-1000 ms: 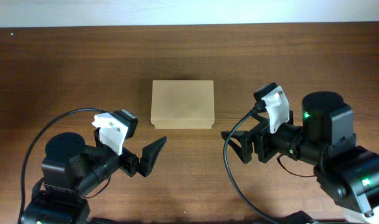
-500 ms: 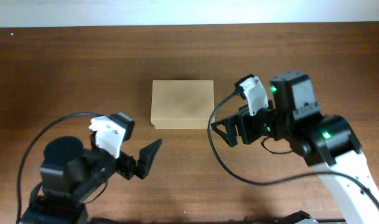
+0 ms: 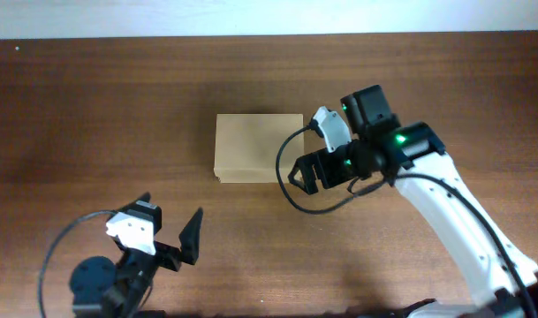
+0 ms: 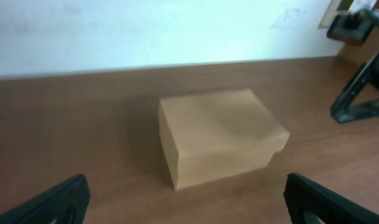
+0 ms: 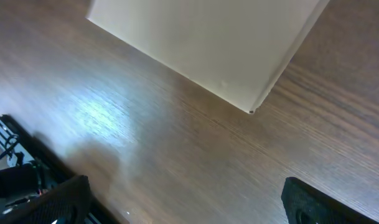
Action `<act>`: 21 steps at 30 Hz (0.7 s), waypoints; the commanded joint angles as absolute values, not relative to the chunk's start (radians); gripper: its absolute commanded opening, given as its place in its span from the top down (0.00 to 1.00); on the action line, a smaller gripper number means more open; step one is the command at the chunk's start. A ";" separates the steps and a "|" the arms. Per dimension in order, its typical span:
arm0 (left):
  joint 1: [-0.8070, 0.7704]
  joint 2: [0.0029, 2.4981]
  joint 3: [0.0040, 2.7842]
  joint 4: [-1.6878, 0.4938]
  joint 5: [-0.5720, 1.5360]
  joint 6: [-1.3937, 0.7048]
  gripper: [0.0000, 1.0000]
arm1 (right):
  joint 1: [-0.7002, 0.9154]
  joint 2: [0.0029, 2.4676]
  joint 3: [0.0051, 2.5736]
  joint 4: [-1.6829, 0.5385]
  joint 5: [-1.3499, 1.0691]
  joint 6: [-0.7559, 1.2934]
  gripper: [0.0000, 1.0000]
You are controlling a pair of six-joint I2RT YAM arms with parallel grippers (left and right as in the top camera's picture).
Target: Pack container
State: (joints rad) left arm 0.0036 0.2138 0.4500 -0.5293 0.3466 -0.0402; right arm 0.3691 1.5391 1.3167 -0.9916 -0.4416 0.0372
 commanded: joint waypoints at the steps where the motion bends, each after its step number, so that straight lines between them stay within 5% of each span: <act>1: 0.010 0.155 0.377 -0.561 0.343 -0.078 0.00 | 0.371 1.583 1.334 -0.991 -0.432 0.038 0.01; 9: 0.010 0.093 0.352 -0.919 0.344 -0.079 0.00 | 0.371 1.658 1.334 -0.990 -0.432 0.038 0.01; 21: 0.010 0.005 0.350 -0.918 0.343 -0.078 0.00 | 0.400 1.521 1.326 -0.988 -0.432 0.038 0.01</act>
State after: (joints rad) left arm 0.0036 0.0158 0.3553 -0.9192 0.3466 -0.0723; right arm 0.3782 1.6108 1.3167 -0.9909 -0.4385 0.0372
